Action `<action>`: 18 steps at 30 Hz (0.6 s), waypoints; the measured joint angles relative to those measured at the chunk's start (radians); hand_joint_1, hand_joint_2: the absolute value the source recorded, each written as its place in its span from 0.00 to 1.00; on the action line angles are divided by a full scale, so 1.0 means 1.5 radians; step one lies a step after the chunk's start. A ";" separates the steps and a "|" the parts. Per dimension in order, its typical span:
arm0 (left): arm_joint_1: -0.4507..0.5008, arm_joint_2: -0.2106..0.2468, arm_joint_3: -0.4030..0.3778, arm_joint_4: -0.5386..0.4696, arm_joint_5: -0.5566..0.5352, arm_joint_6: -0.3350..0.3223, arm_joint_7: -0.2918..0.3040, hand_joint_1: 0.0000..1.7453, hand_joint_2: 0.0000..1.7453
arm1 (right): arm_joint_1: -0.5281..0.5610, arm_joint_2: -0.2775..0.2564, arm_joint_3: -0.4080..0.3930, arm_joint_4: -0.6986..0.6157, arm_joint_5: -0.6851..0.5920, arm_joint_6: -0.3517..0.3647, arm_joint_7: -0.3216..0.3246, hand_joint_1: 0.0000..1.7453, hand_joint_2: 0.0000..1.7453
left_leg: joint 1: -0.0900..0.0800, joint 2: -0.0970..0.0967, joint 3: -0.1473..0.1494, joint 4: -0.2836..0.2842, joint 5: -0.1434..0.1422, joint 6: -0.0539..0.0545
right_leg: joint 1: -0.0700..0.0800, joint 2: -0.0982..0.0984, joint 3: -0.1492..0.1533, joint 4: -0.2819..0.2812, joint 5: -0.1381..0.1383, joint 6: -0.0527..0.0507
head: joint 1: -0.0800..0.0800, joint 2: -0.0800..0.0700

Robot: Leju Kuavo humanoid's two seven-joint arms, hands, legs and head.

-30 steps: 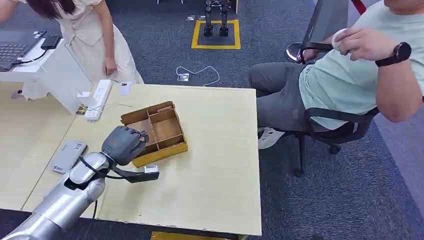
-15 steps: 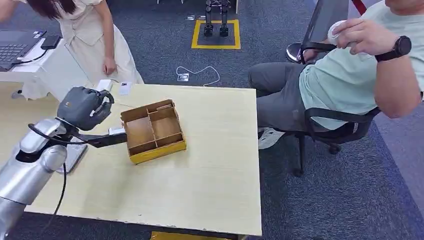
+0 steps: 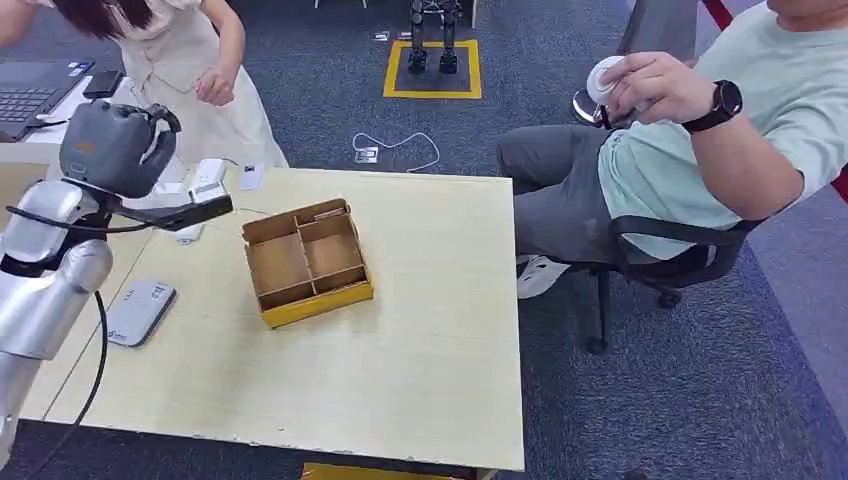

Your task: Pass the card to the sensor for recognition and then transmit it.

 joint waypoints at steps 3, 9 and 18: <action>-0.038 -0.025 0.000 0.055 -0.017 0.021 0.007 1.00 1.00 | -0.006 0.002 0.003 0.000 0.004 0.001 0.005 0.00 0.00 | 0.000 0.000 0.000 0.000 0.000 0.000 | 0.000 0.001 0.000 0.000 0.000 0.000 | 0.000 0.000; -0.070 -0.053 0.000 0.125 -0.051 0.044 0.034 1.00 1.00 | -0.010 0.003 0.010 0.000 0.011 0.003 0.009 0.00 0.00 | 0.000 0.000 0.000 0.000 0.000 0.000 | 0.000 0.001 0.000 0.000 0.000 0.000 | 0.000 0.000; -0.124 -0.098 0.005 0.278 -0.116 0.119 0.071 1.00 1.00 | -0.025 0.014 0.028 0.000 0.028 0.006 0.022 0.00 0.00 | 0.000 0.000 0.000 0.000 0.000 0.000 | 0.000 0.001 0.000 0.000 0.000 0.000 | 0.000 0.000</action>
